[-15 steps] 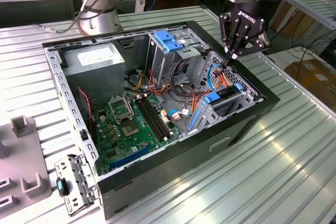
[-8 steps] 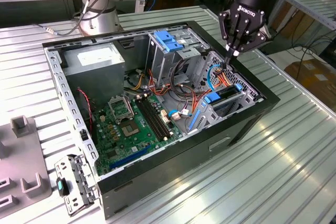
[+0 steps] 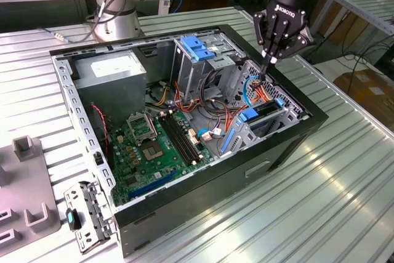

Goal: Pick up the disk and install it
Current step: 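Insert the second disk wire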

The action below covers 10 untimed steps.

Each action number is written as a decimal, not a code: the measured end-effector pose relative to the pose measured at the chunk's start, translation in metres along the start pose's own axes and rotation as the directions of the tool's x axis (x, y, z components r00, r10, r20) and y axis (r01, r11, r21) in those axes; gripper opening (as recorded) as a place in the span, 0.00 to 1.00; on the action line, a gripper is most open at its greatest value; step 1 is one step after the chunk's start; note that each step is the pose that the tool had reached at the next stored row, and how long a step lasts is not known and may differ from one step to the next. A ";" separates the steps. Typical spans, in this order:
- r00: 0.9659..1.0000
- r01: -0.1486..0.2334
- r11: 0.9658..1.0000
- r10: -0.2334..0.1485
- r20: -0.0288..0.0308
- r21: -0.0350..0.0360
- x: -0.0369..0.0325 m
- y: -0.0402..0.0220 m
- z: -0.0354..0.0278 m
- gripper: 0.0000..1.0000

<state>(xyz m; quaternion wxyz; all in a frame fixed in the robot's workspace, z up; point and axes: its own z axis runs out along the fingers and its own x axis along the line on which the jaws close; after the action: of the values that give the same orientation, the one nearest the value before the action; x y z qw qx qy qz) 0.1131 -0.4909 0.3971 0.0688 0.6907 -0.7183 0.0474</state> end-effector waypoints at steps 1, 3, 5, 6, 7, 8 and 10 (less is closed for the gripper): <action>1.000 0.000 1.000 0.000 0.000 0.000 -0.0011 0.0000 0.0010 0.11; 1.000 0.000 1.000 0.000 0.000 0.000 -0.0038 -0.0001 0.0026 0.11; 1.000 0.000 1.000 0.000 0.000 0.000 -0.0074 -0.0001 0.0039 0.24; 1.000 0.000 1.000 0.000 -0.001 0.000 -0.0088 -0.0001 0.0047 0.24; 1.000 0.000 1.000 0.000 -0.001 0.000 -0.0094 -0.0001 0.0051 0.24; 1.000 0.000 1.000 0.000 -0.001 0.000 -0.0100 -0.0001 0.0056 0.24; 1.000 0.000 1.000 0.000 -0.006 0.000 -0.0105 -0.0001 0.0073 0.24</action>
<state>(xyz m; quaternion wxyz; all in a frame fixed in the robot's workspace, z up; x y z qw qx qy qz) 0.1133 -0.4817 0.3882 0.0708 0.6905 -0.7182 0.0494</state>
